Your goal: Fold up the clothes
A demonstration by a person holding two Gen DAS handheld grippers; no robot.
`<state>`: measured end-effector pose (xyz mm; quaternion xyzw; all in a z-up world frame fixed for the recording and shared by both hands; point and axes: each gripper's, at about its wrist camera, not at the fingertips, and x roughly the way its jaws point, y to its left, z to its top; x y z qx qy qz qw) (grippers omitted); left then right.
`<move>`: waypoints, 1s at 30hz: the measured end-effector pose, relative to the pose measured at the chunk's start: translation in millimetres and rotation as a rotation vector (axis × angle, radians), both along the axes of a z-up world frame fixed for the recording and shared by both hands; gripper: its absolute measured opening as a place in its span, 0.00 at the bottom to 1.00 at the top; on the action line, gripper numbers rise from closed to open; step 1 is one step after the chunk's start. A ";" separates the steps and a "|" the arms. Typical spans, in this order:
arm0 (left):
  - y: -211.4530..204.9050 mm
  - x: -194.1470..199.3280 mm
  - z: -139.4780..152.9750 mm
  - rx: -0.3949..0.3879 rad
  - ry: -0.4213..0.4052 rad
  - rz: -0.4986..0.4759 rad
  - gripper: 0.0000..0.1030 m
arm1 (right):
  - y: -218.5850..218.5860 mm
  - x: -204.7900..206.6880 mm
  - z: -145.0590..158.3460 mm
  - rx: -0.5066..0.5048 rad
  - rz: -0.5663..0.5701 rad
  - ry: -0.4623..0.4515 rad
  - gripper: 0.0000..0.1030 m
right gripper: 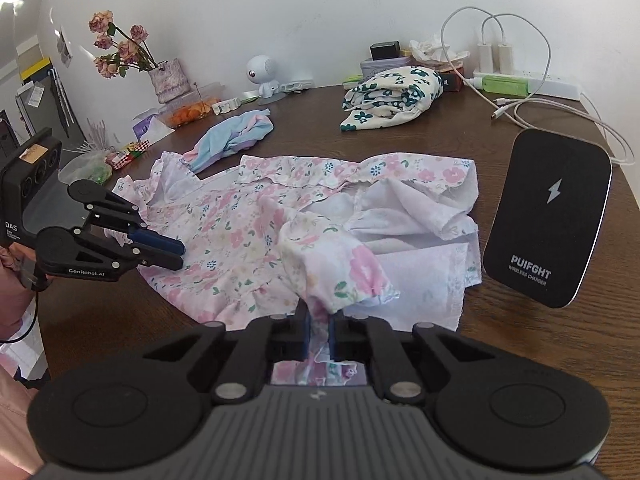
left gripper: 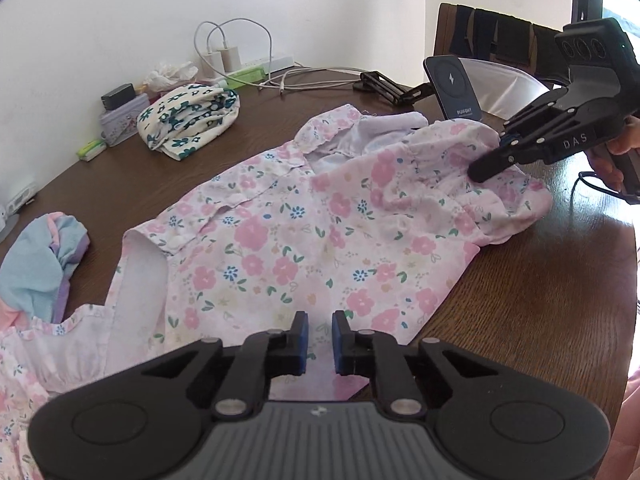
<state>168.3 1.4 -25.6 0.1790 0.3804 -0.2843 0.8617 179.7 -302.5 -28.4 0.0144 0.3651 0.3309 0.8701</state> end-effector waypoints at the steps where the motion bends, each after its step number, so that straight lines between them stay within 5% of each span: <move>1: 0.2 0.3 -1.0 -0.001 0.004 -0.003 0.10 | -2.7 2.8 3.9 0.012 -0.002 -0.001 0.07; 7: 6.1 0.8 -3.1 -0.025 0.016 -0.005 0.10 | -21.2 37.5 24.6 0.004 -0.090 -0.022 0.05; 21: 6.9 -3.2 -1.5 -0.044 0.010 0.012 0.09 | 11.2 78.5 4.3 -0.135 -0.124 -0.006 0.08; 25: 10.0 -1.0 3.3 -0.077 0.008 0.034 0.16 | -3.2 67.9 15.5 -0.069 -0.158 -0.008 0.42; 30: 13.4 2.7 24.2 -0.156 -0.048 0.034 0.20 | -17.9 35.7 46.5 -0.012 -0.193 -0.096 0.48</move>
